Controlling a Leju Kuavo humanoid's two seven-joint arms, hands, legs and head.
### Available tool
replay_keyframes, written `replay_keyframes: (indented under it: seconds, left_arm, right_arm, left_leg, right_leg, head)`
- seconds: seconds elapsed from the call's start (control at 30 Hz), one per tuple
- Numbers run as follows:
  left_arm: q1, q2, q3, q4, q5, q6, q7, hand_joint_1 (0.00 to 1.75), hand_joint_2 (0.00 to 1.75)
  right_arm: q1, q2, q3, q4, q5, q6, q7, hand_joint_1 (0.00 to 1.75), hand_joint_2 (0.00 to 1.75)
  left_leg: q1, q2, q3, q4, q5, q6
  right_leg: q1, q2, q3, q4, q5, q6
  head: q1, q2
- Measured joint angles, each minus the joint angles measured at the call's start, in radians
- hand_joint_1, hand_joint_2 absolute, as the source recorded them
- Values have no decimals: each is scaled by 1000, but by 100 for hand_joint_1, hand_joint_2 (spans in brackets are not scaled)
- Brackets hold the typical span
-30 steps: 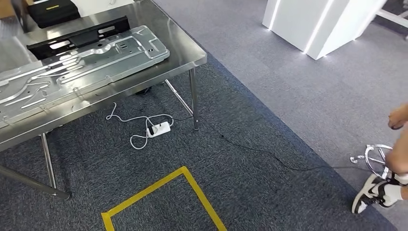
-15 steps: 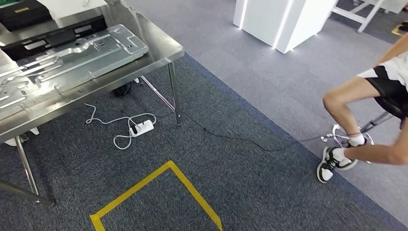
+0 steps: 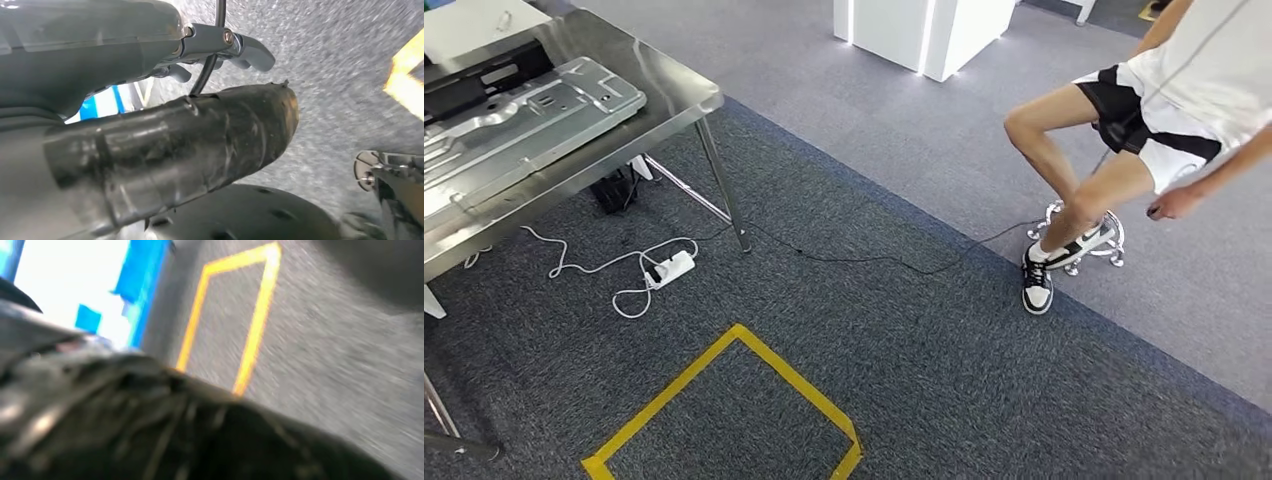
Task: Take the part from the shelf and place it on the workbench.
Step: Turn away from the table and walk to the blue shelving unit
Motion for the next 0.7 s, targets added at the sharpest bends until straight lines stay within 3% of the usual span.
replay_keyframes:
  seconds: [0.03,0.07,0.1,0.13,0.2,0.27,0.33,0.4,0.43,0.53,0.57,0.6,0.63,0.67,0.7]
  left_arm:
    - [3,2,-9,0,-14,-2,-1,0,0]
    - [5,4,-19,0,-29,-4,0,0,0]
    - [6,6,-30,0,-45,-6,3,0,0]
    - [6,7,-43,0,-62,-8,7,0,0]
    - [4,11,-72,0,-93,-13,19,0,0]
    - [4,15,-99,0,-112,-23,28,0,0]
    - [2,17,-119,0,-125,-34,30,0,0]
    - [0,18,-138,0,-140,-42,22,0,0]
    - [-1,18,-148,0,-148,-44,15,0,0]
    - [-4,21,-172,0,-163,-46,-1,0,0]
    - [-6,22,-178,0,-165,-46,-3,0,0]
    - [-8,23,-183,0,-166,-47,-5,0,0]
    - [-11,24,-187,0,-167,-47,-6,0,0]
    - [-14,25,-191,0,-168,-48,-6,0,0]
    - [-18,26,-195,-1,-168,-48,-7,0,0]
  right_arm:
    - [2,-1,-9,0,-12,-9,4,0,0]
    - [4,-2,-20,0,-25,-17,7,0,0]
    - [6,-2,-34,0,-41,-25,8,0,0]
    - [9,-2,-48,0,-58,-32,9,0,0]
    - [14,2,-79,0,-83,-42,13,0,0]
    - [17,10,-101,0,-83,-36,23,0,0]
    - [20,14,-107,0,-57,-19,33,0,0]
    - [26,15,-107,2,-25,-9,42,0,0]
    - [28,17,-107,3,-14,-9,46,0,0]
    - [27,23,-106,4,-11,-17,55,0,0]
    - [26,25,-106,4,-13,-18,57,0,0]
    - [25,26,-106,4,-15,-19,58,0,0]
    - [25,27,-106,4,-15,-19,59,0,0]
    - [25,29,-106,4,-15,-19,59,0,0]
    - [24,31,-106,3,-15,-19,59,0,0]
  left_leg:
    - [-1,-14,-11,62,-44,2]
    - [-2,-19,-13,112,-63,6]
    - [-3,-21,-4,137,-58,11]
    - [-6,-23,21,128,-34,17]
    - [-14,-43,114,19,18,33]
    - [-20,-75,208,-126,19,46]
    - [-23,-82,238,-190,8,51]
    - [-20,-62,227,-201,29,57]
    - [-18,-49,218,-206,44,62]
    - [-20,-11,173,-208,85,70]
    - [-21,3,155,-205,97,68]
    - [-22,17,136,-200,109,65]
    - [-21,30,115,-193,119,61]
    - [-20,41,93,-184,128,56]
    - [-19,50,74,-173,136,50]
  right_leg:
    - [4,11,-16,2,13,-5]
    - [8,22,-34,5,26,-7]
    - [11,35,-52,9,39,-7]
    - [14,46,-70,14,50,-7]
    - [15,68,-104,25,72,-4]
    - [17,87,-128,34,93,2]
    - [16,103,-138,31,118,13]
    - [14,107,-144,29,122,24]
    - [13,95,-152,46,95,27]
    - [4,49,-187,200,-60,39]
    - [-1,43,-194,260,-84,45]
    - [-7,40,-190,301,-79,51]
    - [-14,36,-173,314,-54,57]
    - [-21,29,-137,292,-23,64]
    - [-28,13,-83,237,-6,71]
  head:
    - [0,0]
    - [0,0]
    - [0,0]
    - [0,0]
    - [0,0]
    - [0,0]
    - [0,0]
    - [1,0]
    - [2,0]
    - [5,0]
    - [5,0]
    - [4,0]
    - [5,0]
    - [4,0]
    - [5,0]
